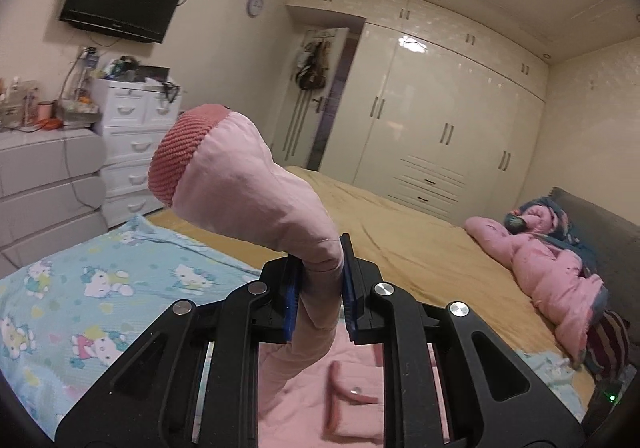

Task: Fold large clothes
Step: 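Lift the sleeve with the left tool and carry it over the coat front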

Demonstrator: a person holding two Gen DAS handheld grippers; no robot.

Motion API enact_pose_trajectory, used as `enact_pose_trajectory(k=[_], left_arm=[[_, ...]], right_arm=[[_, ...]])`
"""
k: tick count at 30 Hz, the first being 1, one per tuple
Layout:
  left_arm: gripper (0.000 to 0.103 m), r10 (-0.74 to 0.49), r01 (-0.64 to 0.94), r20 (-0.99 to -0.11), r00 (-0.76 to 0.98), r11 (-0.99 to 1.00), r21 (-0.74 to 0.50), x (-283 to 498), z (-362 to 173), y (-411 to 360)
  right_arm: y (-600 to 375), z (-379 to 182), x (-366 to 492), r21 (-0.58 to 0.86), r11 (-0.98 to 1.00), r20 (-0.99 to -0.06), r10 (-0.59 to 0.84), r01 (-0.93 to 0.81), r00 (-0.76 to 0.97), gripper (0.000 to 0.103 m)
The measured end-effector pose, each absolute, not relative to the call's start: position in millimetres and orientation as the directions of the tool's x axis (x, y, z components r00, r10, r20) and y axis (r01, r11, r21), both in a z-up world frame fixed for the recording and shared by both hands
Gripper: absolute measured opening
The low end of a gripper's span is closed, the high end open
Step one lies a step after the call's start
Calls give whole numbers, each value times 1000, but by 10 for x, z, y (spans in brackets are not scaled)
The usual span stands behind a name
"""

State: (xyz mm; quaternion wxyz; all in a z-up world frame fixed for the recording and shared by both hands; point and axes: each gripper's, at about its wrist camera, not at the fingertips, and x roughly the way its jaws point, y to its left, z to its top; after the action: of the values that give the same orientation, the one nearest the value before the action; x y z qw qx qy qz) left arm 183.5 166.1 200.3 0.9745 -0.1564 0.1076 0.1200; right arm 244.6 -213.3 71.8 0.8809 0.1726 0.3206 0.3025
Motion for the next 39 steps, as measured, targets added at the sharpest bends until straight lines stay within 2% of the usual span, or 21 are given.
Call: enact_pose_trajectory(k=[21, 39], left_arm=[[10, 79, -140, -280, 957, 969, -203, 2147, 1812, 746], [10, -91, 64, -408, 908, 995, -78, 2655, 1018, -144]], right_arm=[[-2917, 618, 2398, 545, 774, -448, 595, -324, 667, 99], [-3422, 389, 2458, 603, 767, -441, 550, -220, 709, 99]])
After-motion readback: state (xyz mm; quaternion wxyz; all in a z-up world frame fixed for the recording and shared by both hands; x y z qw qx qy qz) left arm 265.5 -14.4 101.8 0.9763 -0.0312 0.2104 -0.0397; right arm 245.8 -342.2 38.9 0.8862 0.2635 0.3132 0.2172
